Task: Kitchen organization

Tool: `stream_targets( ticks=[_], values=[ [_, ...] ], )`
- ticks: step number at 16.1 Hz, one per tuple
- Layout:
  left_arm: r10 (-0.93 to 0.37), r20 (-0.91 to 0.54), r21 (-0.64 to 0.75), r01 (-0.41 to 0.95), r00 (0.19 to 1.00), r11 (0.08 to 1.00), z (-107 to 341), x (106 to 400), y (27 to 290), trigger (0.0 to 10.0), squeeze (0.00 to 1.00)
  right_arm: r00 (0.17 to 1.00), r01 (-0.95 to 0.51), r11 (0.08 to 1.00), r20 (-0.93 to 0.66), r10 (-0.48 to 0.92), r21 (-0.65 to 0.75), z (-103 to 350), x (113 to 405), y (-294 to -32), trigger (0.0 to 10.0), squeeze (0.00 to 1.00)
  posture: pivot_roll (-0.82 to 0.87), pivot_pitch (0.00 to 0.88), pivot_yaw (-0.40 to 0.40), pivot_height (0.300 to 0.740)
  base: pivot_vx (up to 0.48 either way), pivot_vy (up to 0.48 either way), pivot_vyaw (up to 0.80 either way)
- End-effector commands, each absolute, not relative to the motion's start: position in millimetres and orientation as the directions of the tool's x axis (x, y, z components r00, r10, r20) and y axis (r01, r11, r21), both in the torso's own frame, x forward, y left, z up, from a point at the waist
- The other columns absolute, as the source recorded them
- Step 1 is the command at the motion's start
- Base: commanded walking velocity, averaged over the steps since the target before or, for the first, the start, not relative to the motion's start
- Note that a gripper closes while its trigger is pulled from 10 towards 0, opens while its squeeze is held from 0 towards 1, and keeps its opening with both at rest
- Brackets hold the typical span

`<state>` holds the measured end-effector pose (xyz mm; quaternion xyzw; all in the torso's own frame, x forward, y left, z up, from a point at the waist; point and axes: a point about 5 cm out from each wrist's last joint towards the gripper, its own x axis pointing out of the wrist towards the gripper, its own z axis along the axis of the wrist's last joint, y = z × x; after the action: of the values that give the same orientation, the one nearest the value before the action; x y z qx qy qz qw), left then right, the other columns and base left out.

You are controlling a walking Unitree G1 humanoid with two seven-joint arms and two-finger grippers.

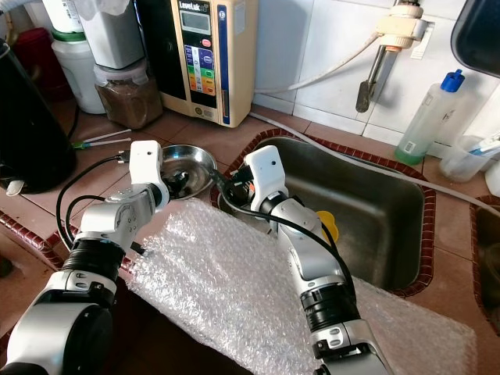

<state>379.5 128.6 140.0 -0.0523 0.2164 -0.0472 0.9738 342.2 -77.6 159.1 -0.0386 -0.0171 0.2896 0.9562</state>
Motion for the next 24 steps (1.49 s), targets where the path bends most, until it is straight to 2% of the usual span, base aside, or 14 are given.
stream_targets(
  ticks=[1, 11, 15, 17, 18, 19, 20, 24],
  values=[
    [-0.11, -0.431, -0.122, 0.063, 0.896, 0.991, 137.0, 377.7, 130.5, 0.0, 0.0, 0.83, -0.553, 0.828, 0.013, 0.557, -0.094, 161.8, 342.0, -77.9, 10.0, 0.0, 0.05, 0.0, 0.007, 0.74, 0.0, 0.0, 0.0],
    [-0.074, -0.389, -0.116, 0.031, 0.918, 0.993, 139.7, 378.1, 131.4, 0.0, 0.0, 0.834, -0.548, 0.831, 0.011, 0.551, -0.094, 161.3, 344.1, -76.8, 10.0, 0.0, 0.05, 0.0, 0.012, 0.74, 0.0, 0.0, 0.0],
    [-0.057, -0.273, -0.13, 0.022, 0.96, 0.991, 153.3, 379.5, 131.0, 0.0, 0.0, 0.839, -0.541, 0.836, 0.013, 0.544, -0.094, 161.3, 345.3, -77.0, 10.0, 0.0, 0.06, 0.0, 0.01, 0.74, 0.0, 0.0, 0.0],
    [-0.066, -0.165, -0.093, 0.051, 0.984, 0.994, 162.2, 379.1, 128.4, 0.0, 0.0, 0.843, -0.534, 0.84, 0.017, 0.537, -0.095, 161.6, 346.3, -77.6, 10.0, 0.0, 0.06, 0.0, 0.009, 0.74, 0.0, 0.0, 0.0],
    [-0.072, -0.048, 0.027, 0.073, 0.996, 0.997, 172.8, 377.5, 126.5, 0.0, 0.0, 0.847, -0.527, 0.844, 0.019, 0.531, -0.099, 161.6, 346.7, -78.2, 10.0, 0.0, 0.06, 0.0, 0.009, 0.74, 0.0, 0.0, 0.0],
    [-0.106, 0.052, 0.043, 0.103, 0.993, 0.994, 181.6, 373.5, 119.2, 0.0, 0.0, 0.855, -0.514, 0.852, 0.022, 0.518, -0.098, 161.5, 347.6, -79.6, 10.0, 0.0, 0.06, 0.0, 0.008, 0.74, 0.0, 0.0, 0.0],
    [-0.117, 0.057, -0.002, 0.117, 0.992, 0.993, 181.9, 372.7, 116.5, 0.0, 0.0, 0.861, -0.503, 0.859, 0.025, 0.507, -0.093, 161.7, 348.5, -80.9, 10.0, 0.0, 0.06, 0.0, 0.008, 0.74, 0.0, 0.0, 0.0],
    [-0.186, 0.206, 0.06, 0.177, 0.961, 0.982, 195.9, 367.9, 104.5, 0.0, 0.0, 0.894, -0.44, 0.896, 0.064, 0.444, -0.066, 167.8, 353.9, -89.9, 10.0, 0.0, 0.05, 0.0, 0.007, 0.74, 0.0, 0.0, 0.0]
  ],
)
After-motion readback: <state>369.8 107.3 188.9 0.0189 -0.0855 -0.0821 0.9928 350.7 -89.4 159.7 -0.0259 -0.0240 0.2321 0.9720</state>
